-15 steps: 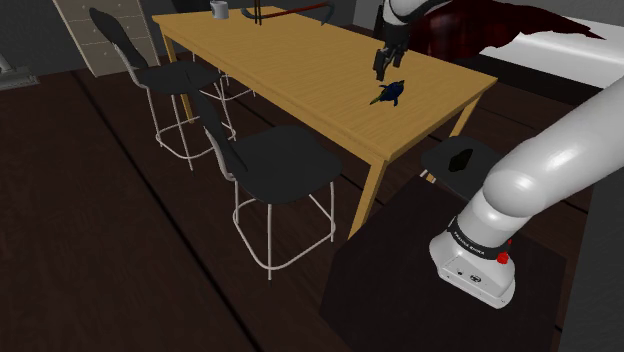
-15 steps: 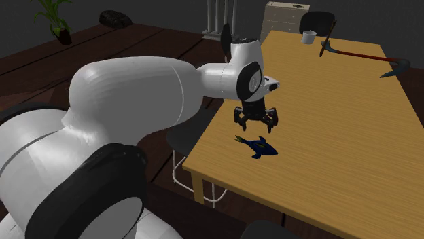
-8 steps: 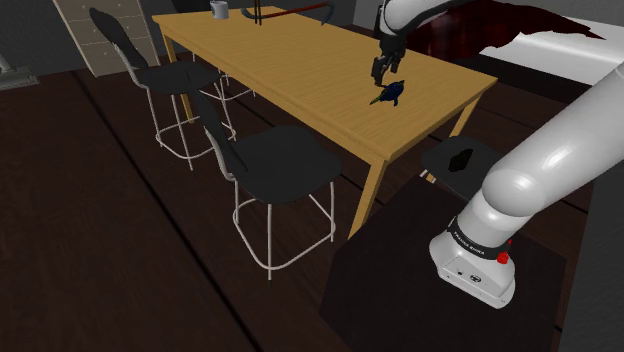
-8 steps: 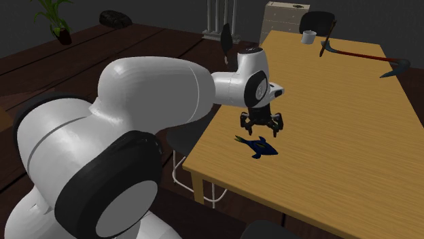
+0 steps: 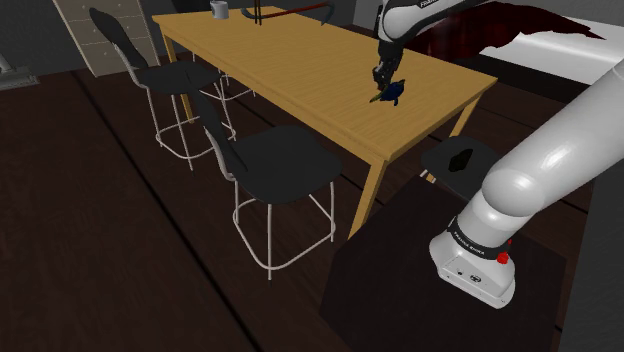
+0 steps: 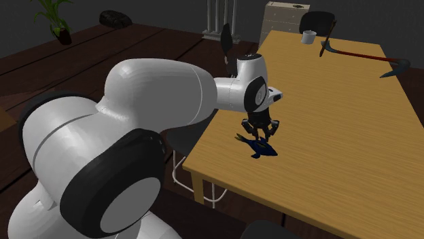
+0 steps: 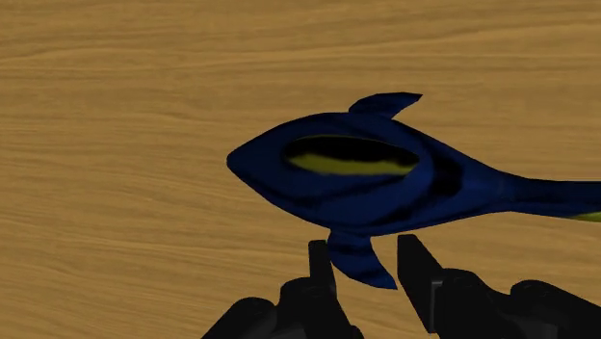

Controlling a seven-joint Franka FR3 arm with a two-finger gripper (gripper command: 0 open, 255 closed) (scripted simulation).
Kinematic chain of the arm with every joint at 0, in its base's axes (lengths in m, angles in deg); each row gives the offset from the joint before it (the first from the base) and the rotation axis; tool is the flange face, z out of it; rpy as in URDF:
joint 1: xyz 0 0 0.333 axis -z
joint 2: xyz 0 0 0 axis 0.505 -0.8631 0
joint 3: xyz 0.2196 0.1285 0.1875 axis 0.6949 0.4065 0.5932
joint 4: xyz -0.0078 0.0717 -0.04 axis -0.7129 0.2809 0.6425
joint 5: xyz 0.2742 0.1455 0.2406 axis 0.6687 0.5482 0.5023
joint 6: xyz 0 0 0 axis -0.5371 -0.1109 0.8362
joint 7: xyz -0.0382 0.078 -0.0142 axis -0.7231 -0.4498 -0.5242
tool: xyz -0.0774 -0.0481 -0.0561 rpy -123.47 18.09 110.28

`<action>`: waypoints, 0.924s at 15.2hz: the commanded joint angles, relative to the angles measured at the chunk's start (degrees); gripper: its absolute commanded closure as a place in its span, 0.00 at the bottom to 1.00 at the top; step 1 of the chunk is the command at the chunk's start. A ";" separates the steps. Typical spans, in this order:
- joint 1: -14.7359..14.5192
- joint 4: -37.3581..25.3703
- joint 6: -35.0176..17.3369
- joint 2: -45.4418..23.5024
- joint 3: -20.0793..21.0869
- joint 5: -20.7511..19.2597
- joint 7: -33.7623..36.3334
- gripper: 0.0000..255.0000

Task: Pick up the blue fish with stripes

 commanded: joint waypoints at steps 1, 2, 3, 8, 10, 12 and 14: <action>-0.03 0.04 -0.01 -0.07 0.03 0.04 0.02 1.00; -0.03 0.09 -0.02 -0.03 0.04 0.03 0.03 1.00; -0.02 0.13 -0.04 -0.01 0.03 0.02 0.02 1.00; -0.09 -0.80 1.33 0.47 0.06 0.24 -0.39 1.00; -0.17 -1.86 2.85 0.97 0.14 0.48 -0.79 1.00; -0.24 -2.96 4.36 1.42 0.22 0.71 -1.18 1.00; -0.31 -4.10 5.87 1.82 0.30 0.93 -1.57 1.00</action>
